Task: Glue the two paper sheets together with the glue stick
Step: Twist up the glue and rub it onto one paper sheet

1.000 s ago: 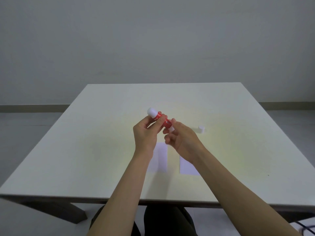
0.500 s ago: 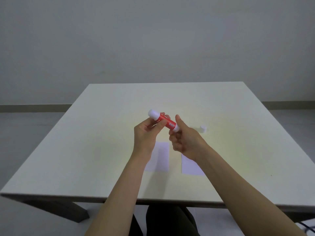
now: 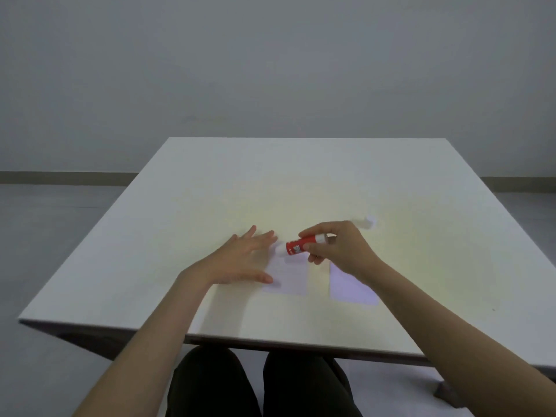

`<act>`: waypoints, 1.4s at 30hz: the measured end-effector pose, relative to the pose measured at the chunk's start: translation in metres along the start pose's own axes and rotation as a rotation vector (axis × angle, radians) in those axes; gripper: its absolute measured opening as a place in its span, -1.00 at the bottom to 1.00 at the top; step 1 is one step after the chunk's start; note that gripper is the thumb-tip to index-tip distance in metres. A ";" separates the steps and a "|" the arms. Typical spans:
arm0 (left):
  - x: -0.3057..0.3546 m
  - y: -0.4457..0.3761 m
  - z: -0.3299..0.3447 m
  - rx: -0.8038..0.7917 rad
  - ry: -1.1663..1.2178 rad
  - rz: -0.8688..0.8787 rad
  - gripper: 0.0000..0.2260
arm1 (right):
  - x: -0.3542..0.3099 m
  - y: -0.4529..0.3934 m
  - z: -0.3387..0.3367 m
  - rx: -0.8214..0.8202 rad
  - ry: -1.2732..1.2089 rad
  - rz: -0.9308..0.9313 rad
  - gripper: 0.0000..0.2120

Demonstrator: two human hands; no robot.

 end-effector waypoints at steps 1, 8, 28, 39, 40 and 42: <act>0.001 -0.002 0.007 -0.006 -0.070 0.032 -0.20 | 0.000 0.002 0.004 -0.003 0.042 -0.020 -0.84; -0.011 -0.005 0.016 0.082 -0.070 0.062 -0.17 | -0.008 0.016 0.020 -0.009 0.293 -0.250 -0.83; -0.011 -0.004 0.014 0.077 -0.054 0.033 -0.17 | 0.001 0.021 0.000 -0.073 0.272 -0.284 -0.83; -0.007 -0.004 0.012 0.067 -0.075 0.024 -0.16 | -0.010 0.039 0.000 -0.124 0.346 -0.399 -0.83; -0.008 -0.004 0.012 0.068 -0.083 0.023 -0.16 | -0.010 0.037 -0.001 -0.129 0.339 -0.399 -0.83; -0.008 -0.005 0.012 0.064 -0.097 0.024 -0.16 | -0.004 0.024 -0.010 -0.073 0.325 -0.367 -0.82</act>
Point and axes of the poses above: each hand's wrist, its own y-axis away from the middle knuckle, its own z-axis out of the palm, x = y × z, the point moved 9 cm from there along -y, towards the middle knuckle, and after that the axes turned 11 degrees about x, right-handed, at the moved point
